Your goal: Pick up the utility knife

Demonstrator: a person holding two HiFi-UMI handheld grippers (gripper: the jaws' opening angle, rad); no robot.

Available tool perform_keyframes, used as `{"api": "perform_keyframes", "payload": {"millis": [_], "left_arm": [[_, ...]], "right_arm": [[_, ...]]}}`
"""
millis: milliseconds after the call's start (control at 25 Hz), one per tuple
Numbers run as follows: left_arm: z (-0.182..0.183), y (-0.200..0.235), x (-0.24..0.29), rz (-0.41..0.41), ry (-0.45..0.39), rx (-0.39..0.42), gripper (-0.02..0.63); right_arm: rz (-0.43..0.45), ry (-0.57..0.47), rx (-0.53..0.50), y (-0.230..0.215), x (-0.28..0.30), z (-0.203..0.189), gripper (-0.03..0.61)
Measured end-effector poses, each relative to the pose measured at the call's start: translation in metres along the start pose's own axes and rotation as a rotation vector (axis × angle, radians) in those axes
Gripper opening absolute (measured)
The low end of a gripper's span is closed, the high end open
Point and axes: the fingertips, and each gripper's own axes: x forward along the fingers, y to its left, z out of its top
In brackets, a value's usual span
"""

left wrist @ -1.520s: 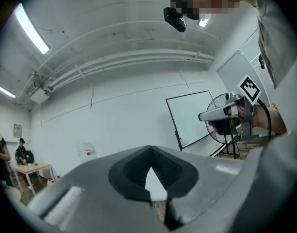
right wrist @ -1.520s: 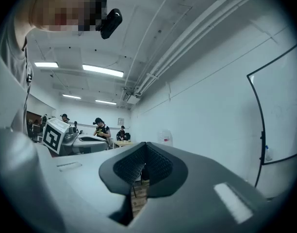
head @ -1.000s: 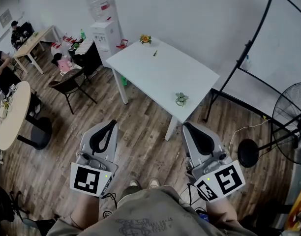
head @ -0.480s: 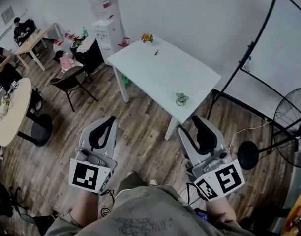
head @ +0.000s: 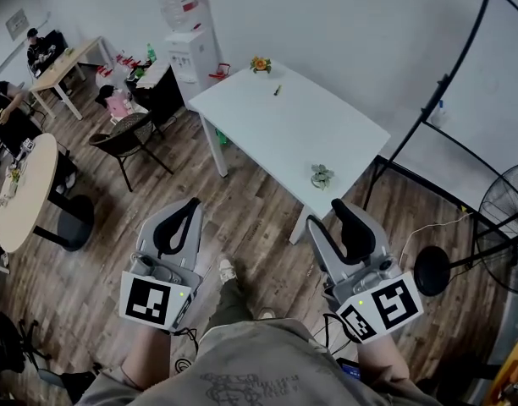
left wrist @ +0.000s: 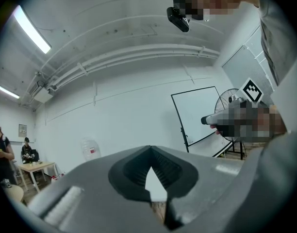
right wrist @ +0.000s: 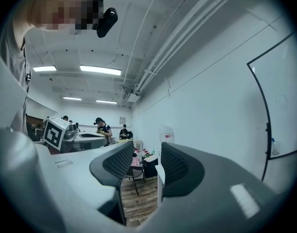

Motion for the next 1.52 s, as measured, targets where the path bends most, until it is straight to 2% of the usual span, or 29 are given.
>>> {"api": "perform_keyframes", "payload": {"millis": [480, 1200, 1520], "left_arm": [[-0.032, 0.064, 0.061, -0.037, 0.009, -0.016, 0.000], [-0.082, 0.261, 0.187, -0.146, 0.007, -0.028, 0.000], [-0.097, 0.304, 0.224, -0.191, -0.006, -0.042, 0.000]], "right_arm": [[0.000, 0.067, -0.001, -0.016, 0.097, -0.022, 0.199], [-0.128, 0.107, -0.009, -0.056, 0.326, -0.025, 0.196], [-0.196, 0.115, -0.008, -0.072, 0.376, -0.027, 0.190]]}}
